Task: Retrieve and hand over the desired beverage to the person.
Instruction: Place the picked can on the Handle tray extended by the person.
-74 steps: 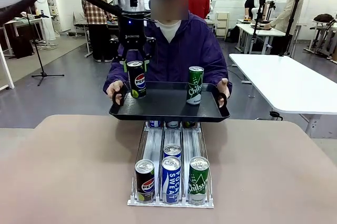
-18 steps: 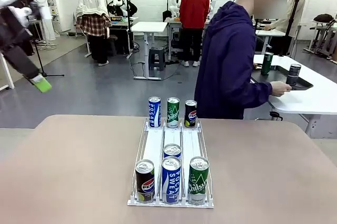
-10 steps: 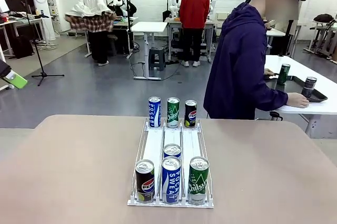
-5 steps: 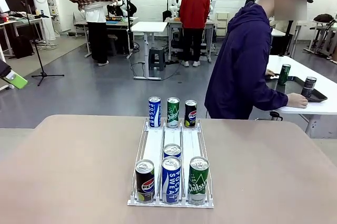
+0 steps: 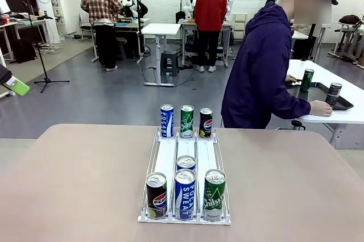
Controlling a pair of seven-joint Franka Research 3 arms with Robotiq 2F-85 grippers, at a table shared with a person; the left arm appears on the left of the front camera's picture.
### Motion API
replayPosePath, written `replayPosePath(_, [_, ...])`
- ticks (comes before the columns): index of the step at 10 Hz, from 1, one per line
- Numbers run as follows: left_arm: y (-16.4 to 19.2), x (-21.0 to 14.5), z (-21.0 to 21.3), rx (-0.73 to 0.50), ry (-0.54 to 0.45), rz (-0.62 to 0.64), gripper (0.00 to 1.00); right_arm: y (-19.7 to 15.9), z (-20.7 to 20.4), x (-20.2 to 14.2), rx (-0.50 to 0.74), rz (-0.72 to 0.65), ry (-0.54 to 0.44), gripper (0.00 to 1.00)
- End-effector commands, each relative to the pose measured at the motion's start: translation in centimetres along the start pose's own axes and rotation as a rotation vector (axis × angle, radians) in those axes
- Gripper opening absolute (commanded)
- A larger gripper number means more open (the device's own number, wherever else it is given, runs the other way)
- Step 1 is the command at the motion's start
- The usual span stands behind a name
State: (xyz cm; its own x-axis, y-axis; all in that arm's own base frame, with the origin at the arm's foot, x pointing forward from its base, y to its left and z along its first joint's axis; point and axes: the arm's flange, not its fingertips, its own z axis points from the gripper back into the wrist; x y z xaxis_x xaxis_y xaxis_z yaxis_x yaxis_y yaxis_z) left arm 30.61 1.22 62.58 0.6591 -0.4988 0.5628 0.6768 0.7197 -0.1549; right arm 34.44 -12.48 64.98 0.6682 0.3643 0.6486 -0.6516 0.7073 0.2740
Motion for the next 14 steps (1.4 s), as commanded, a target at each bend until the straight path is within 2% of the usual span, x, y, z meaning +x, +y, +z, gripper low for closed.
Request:
replayPosePath(1, [0.3,0.8,2.7,-0.013,-0.032,0.063,1.00,-0.1,-0.1,0.1,0.017,0.010,-0.014,1.00])
replayPosePath(5, [0.7,2.4,3.3,-0.049,-0.091,0.063,1.00,-0.1,-0.1,0.1,0.017,0.010,-0.014,1.00])
replayPosePath(14, [0.7,2.1,3.5,-0.032,-0.082,0.052,1.00,-0.1,-0.1,0.1,0.017,0.010,-0.014,1.00])
